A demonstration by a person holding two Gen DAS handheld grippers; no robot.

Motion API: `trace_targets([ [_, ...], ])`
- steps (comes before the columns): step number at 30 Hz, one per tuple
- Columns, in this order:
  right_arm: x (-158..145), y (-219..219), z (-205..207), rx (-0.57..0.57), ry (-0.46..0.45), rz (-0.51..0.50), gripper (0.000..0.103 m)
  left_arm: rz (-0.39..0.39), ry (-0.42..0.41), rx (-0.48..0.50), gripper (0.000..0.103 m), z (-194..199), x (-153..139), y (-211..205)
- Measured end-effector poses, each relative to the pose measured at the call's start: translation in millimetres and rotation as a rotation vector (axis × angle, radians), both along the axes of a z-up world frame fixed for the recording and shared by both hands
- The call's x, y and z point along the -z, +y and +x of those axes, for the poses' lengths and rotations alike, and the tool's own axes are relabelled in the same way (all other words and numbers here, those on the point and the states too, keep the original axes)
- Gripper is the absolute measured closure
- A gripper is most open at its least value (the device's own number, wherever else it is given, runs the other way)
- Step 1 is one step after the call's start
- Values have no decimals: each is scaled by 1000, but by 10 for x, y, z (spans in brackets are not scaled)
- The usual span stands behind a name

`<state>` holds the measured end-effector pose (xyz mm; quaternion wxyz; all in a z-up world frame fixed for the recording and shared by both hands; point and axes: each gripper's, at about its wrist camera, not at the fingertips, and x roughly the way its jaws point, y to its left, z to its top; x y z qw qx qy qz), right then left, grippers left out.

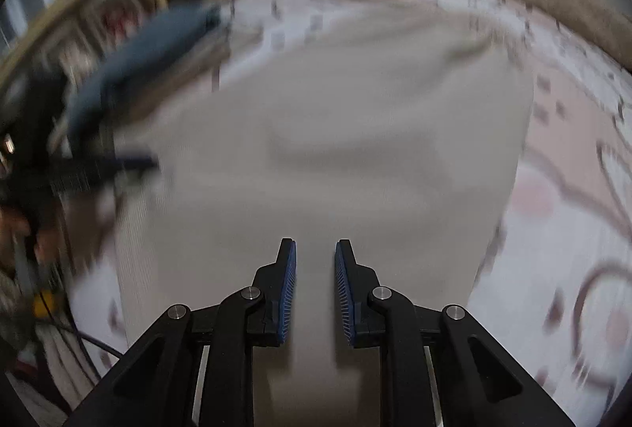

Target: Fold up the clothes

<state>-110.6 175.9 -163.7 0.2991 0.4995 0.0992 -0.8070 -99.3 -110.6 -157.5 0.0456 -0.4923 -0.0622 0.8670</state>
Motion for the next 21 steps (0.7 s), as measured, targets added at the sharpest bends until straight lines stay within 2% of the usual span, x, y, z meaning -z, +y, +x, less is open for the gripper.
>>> trace_targets([
  [4, -15, 328, 466, 8, 88, 74, 84, -55, 43, 8, 77, 114, -81, -42],
  [9, -84, 672, 881, 63, 135, 224, 81, 42, 80, -3, 77, 551, -211, -158],
  [13, -251, 744, 1231, 82, 224, 221, 79, 100, 88, 55, 77, 870, -250, 67],
  [14, -304, 712, 1343, 74, 276, 227, 59, 104, 89, 73, 77, 933, -245, 129],
  [15, -347, 679, 1492, 65, 348, 245, 27, 105, 90, 90, 77, 1000, -236, 194],
  [16, -384, 621, 1634, 47, 434, 263, 21, 107, 90, 104, 77, 1047, -228, 254],
  [18, -376, 450, 1815, -3, 562, 348, 21, 111, 94, 119, 77, 1112, -216, 336],
  [21, -253, 215, 1961, -79, 666, 454, 21, 124, 106, 116, 77, 1151, -203, 383],
])
